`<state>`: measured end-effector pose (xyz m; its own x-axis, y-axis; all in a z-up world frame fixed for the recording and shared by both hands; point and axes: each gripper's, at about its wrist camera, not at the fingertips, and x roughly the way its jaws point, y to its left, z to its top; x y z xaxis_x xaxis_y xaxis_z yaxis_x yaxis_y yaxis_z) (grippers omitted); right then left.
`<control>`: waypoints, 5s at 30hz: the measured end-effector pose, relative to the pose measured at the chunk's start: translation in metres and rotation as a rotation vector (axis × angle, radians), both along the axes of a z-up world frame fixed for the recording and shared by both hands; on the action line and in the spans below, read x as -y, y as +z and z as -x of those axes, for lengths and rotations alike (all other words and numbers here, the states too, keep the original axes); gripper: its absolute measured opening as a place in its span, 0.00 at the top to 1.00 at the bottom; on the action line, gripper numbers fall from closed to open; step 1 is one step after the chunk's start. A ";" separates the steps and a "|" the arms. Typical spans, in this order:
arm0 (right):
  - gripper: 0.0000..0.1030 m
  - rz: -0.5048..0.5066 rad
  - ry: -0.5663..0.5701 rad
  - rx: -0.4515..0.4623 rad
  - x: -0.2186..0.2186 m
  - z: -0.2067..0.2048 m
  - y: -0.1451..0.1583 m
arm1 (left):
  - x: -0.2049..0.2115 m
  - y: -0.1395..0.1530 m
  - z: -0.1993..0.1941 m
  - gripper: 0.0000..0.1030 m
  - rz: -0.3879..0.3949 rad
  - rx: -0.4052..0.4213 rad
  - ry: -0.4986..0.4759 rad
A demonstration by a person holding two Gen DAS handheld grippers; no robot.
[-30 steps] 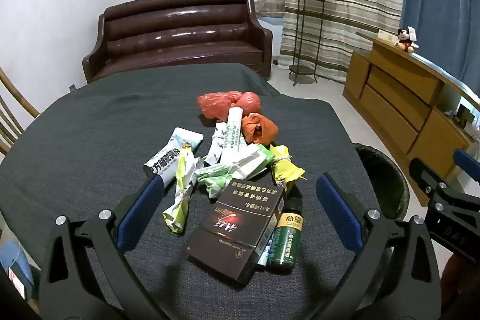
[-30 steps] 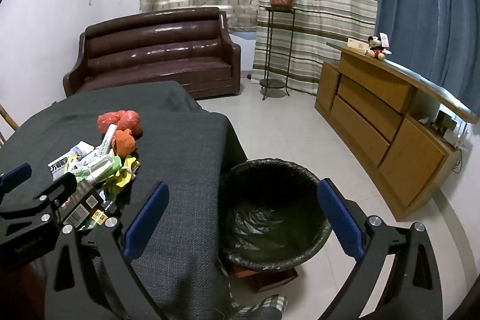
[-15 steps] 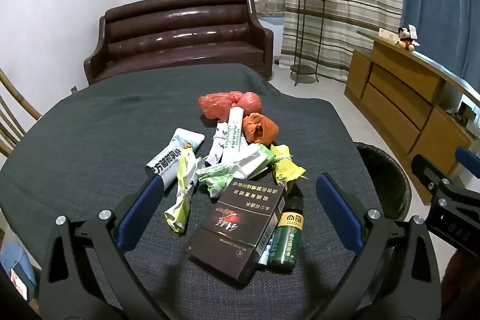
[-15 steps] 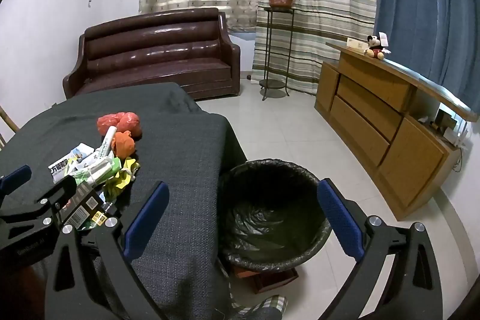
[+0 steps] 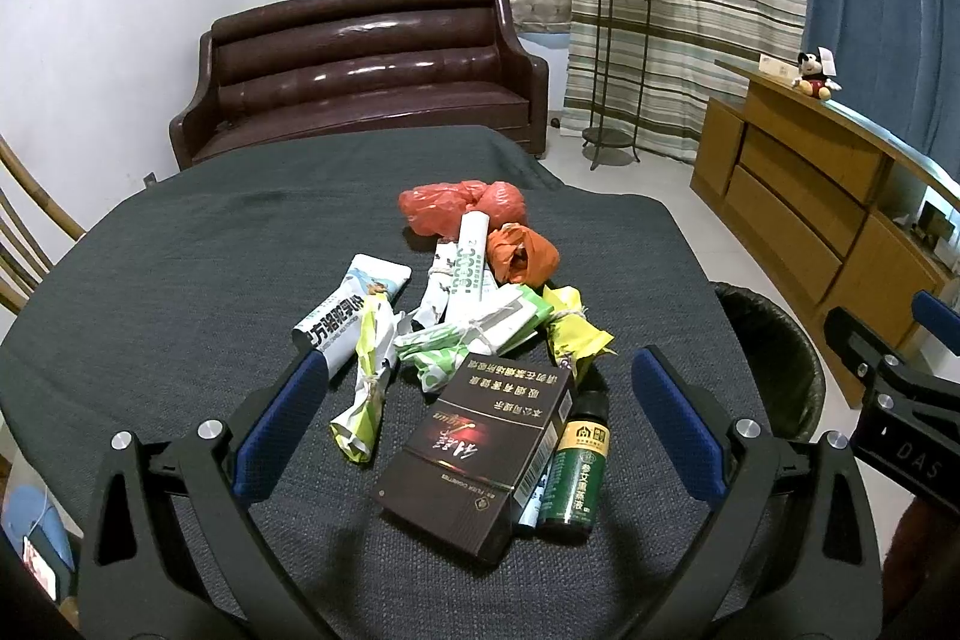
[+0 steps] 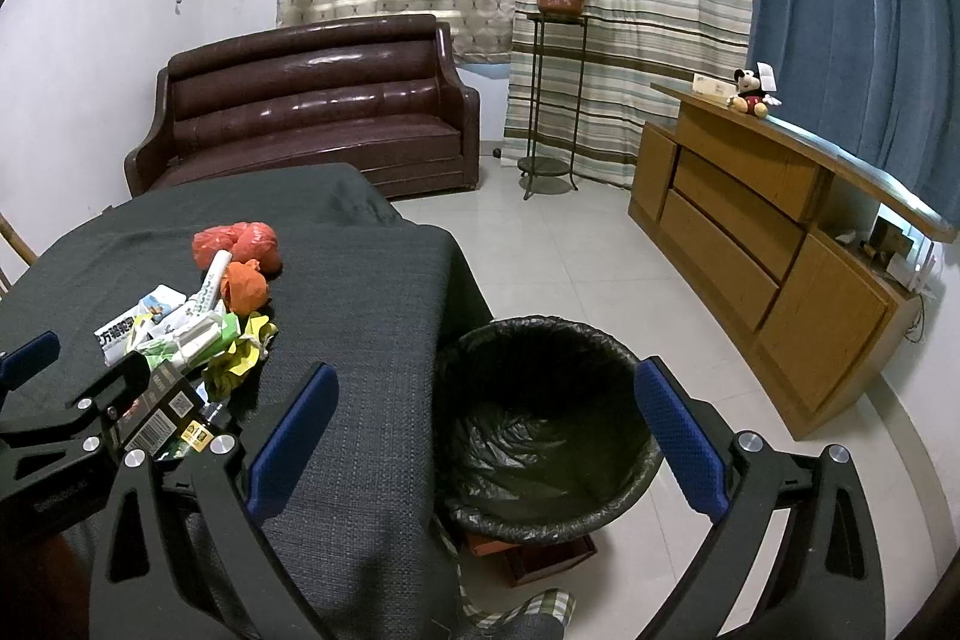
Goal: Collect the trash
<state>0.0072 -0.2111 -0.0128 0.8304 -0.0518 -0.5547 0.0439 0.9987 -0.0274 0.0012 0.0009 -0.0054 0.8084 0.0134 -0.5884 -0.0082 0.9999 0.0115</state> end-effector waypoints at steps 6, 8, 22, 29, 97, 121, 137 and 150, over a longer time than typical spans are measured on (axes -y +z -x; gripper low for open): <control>0.07 -0.002 -0.001 0.000 0.001 0.000 0.000 | 0.001 0.000 0.000 0.04 -0.001 0.000 0.001; 0.07 -0.002 -0.001 -0.002 0.001 0.000 0.000 | 0.001 0.000 0.000 0.04 -0.002 -0.001 0.001; 0.07 -0.004 0.000 -0.003 0.000 0.000 0.000 | 0.002 0.001 0.001 0.04 -0.003 -0.002 0.003; 0.07 -0.007 -0.001 -0.005 0.001 0.000 0.000 | 0.000 0.001 0.000 0.04 -0.004 -0.003 0.002; 0.33 -0.056 0.042 -0.087 -0.004 -0.007 -0.015 | -0.013 -0.032 0.001 0.15 0.051 -0.171 -0.076; 0.33 -0.054 0.060 -0.102 -0.011 -0.008 -0.019 | -0.023 -0.012 0.011 0.41 0.147 -0.115 -0.161; 0.33 -0.049 0.170 -0.142 -0.072 -0.004 -0.022 | -0.080 0.003 0.018 0.41 0.096 -0.047 0.018; 0.33 -0.041 0.228 -0.197 -0.113 -0.002 -0.031 | -0.100 0.001 0.024 0.41 0.065 -0.014 0.048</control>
